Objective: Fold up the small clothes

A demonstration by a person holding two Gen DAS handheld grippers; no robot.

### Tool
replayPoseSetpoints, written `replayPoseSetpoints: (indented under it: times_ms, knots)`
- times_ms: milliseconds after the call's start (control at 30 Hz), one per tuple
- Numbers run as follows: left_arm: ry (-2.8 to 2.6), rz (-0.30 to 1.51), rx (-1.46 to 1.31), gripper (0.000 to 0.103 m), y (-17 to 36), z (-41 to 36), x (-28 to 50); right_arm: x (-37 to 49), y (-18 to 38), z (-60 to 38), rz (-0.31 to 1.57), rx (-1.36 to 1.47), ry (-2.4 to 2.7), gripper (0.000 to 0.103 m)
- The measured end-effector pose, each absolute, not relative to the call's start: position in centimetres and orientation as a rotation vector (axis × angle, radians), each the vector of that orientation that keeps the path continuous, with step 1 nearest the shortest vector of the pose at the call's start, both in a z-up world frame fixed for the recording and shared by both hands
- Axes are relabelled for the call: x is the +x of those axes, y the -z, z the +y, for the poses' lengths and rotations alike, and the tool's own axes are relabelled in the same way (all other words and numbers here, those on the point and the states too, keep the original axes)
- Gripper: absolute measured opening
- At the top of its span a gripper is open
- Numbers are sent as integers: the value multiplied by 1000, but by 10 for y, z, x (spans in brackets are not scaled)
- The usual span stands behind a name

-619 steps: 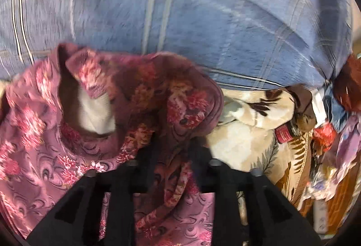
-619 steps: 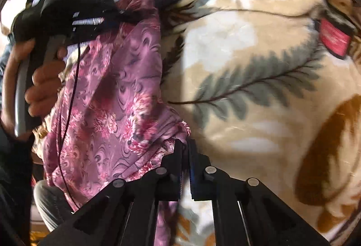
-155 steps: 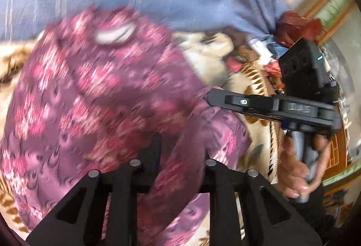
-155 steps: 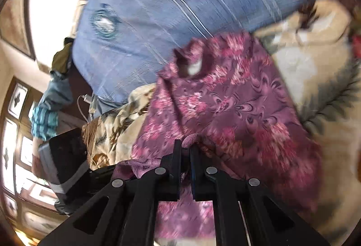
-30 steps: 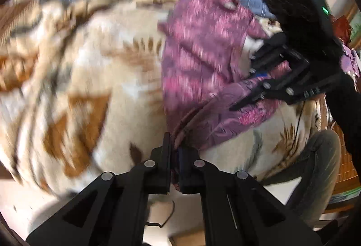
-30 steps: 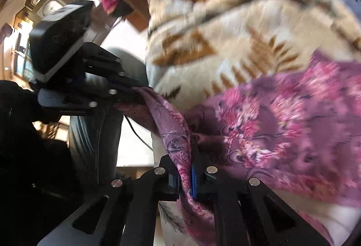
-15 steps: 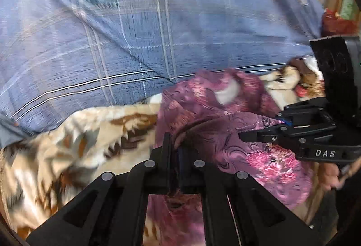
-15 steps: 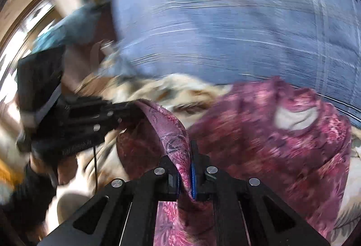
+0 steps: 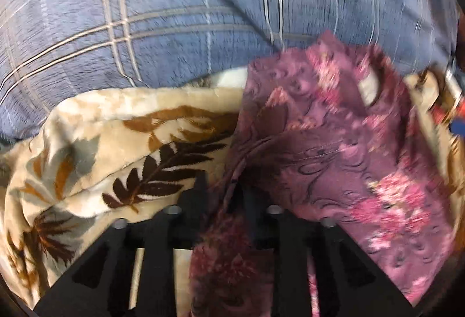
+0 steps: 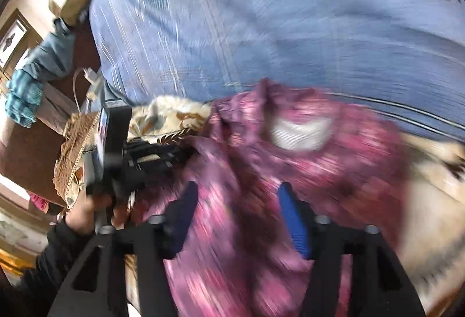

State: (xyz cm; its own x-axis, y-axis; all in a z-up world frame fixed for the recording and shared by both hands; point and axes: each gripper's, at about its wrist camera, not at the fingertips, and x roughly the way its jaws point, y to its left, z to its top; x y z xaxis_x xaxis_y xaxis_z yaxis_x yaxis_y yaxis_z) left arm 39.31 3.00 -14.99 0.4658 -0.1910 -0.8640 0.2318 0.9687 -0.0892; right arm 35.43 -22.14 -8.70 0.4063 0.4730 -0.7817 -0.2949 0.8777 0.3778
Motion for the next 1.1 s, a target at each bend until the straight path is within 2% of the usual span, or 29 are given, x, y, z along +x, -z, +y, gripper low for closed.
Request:
replayPoseSetpoints:
  times_ms: [100, 167, 300, 400, 500, 667, 733, 767, 800, 900, 1100]
  knots:
    - [259, 1015, 6, 40, 133, 35, 377, 329, 100, -261, 1035, 234, -441, 63]
    - [249, 974, 7, 41, 113, 32, 357, 328, 117, -271, 1092, 252, -440, 62]
    - [270, 925, -73, 57, 87, 19, 320, 328, 133, -257, 1142, 117, -540, 60]
    - [382, 967, -178, 57, 92, -2, 301, 311, 144, -262, 1137, 4, -608, 62]
    - [462, 1021, -119, 57, 101, -34, 298, 297, 149, -258, 1132, -16, -694, 62]
    - [466, 1058, -116, 57, 118, -51, 295, 312, 151, -236, 1139, 149, -783, 62]
    - [467, 1078, -139, 57, 122, -46, 296, 321, 157, -232, 1171, 198, -745, 42]
    - [472, 1090, -166, 57, 124, -43, 297, 326, 157, -232, 1186, 202, -684, 11]
    - [474, 1098, -189, 57, 125, -40, 299, 328, 157, -234, 1193, 225, -672, 6]
    - [470, 1099, -202, 57, 127, -30, 299, 333, 144, -257, 1167, 355, -656, 6]
    - [445, 1108, -184, 57, 135, -33, 301, 349, 133, -346, 944, 770, -439, 6]
